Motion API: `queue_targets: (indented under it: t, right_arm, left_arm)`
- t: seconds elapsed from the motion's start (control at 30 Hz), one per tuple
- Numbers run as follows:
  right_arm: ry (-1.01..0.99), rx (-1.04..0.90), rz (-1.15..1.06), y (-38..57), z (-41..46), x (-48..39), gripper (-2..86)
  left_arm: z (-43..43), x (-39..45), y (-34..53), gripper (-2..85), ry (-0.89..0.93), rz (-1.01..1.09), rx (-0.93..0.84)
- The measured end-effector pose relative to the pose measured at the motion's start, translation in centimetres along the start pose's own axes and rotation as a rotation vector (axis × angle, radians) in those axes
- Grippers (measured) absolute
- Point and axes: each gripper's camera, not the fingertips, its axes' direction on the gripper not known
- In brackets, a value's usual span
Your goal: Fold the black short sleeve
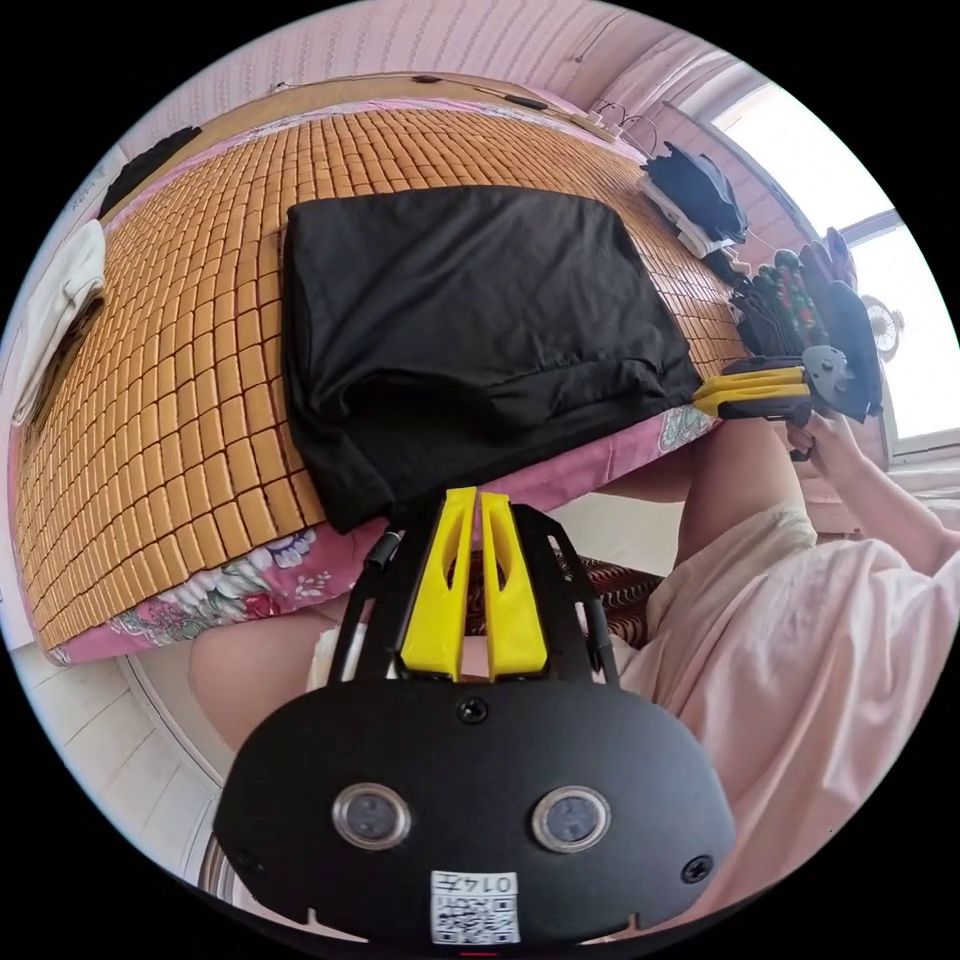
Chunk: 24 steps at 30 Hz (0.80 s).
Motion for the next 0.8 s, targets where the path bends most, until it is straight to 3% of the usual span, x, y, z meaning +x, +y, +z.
queue_targets:
  t: [0.23, 0.37, 0.53, 0.73, 0.8]
  right_arm:
    - [0.043, 0.036, 0.002, -6.1, 0.2, -1.8, 4.8]
    - [0.064, -0.054, 0.006, -8.1, 2.6, -2.6, 0.6]
    - [0.077, -0.098, -0.010, -8.8, 3.3, -3.0, -0.3]
    - [0.169, -0.106, -0.059, -9.6, 3.5, -4.5, -0.2]
    - [0.180, -0.088, -0.035, -9.5, 3.5, -4.6, -0.2]
  left_arm:
    - [0.6, 3.3, -5.0, 5.3, -0.029, 0.055, 0.075]
    - [4.2, 4.3, -6.2, 1.5, -0.123, 0.073, -0.027]
    - [2.8, 3.8, -4.3, -0.3, -0.046, 0.062, -0.018]
    - [-1.8, 1.6, -2.9, -0.7, -0.180, -0.066, 0.237]
    - [-0.8, 0.6, -3.3, -0.8, -0.206, -0.074, 0.246]
